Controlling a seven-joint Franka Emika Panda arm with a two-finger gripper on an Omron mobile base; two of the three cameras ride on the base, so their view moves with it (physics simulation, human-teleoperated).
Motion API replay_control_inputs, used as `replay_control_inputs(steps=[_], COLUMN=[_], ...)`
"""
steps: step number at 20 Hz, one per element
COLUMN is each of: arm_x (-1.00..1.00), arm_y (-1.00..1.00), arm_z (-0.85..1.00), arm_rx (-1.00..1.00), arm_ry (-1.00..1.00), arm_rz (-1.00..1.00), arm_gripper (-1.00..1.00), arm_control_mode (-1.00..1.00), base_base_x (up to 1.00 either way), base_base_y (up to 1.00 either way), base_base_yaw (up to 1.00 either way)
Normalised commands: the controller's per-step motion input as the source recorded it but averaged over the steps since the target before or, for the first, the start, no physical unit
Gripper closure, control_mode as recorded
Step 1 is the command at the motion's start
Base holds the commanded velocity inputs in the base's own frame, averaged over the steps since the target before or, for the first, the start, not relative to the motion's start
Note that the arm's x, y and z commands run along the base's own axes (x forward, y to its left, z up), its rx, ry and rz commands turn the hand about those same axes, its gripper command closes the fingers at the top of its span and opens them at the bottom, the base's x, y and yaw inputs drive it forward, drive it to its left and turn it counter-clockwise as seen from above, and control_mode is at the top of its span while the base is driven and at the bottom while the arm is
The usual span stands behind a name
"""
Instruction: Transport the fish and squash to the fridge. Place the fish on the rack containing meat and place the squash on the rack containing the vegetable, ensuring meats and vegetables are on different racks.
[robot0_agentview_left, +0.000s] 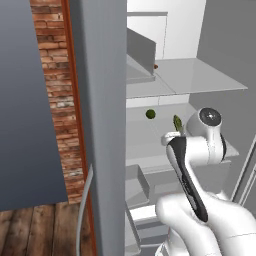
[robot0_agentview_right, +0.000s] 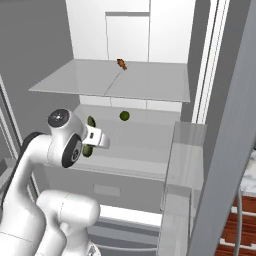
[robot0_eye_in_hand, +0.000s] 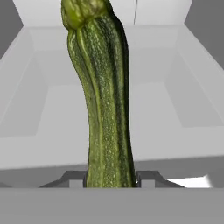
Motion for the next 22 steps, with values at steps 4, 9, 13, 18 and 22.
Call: replay_control_inputs(steps=[4,9,13,18,22], arm_x=[0.67,0.93,0.91,0.74,0.70], arm_y=[0.00,0.00,0.00,0.00,0.00], arm_z=[-0.46,-0.42,-0.46,-0.42,-0.26], arm_rx=[0.00,0.00,0.00,0.00,0.00], arm_ry=[0.04,0.03,0.01,0.00,0.06], arm_rz=[0.09,0.03,0.02,0.01,0.00], arm_gripper=[1.00,1.00,1.00,1.00,1.00], arm_control_mode=[-1.00,-1.00,-1.00,-1.00,-1.00], base_base_x=[0.00,0.00,0.00,0.00,0.00], base_base_y=[0.00,0.00,0.00,0.00,0.00], base_base_yaw=[0.00,0.00,0.00,0.00,0.00])
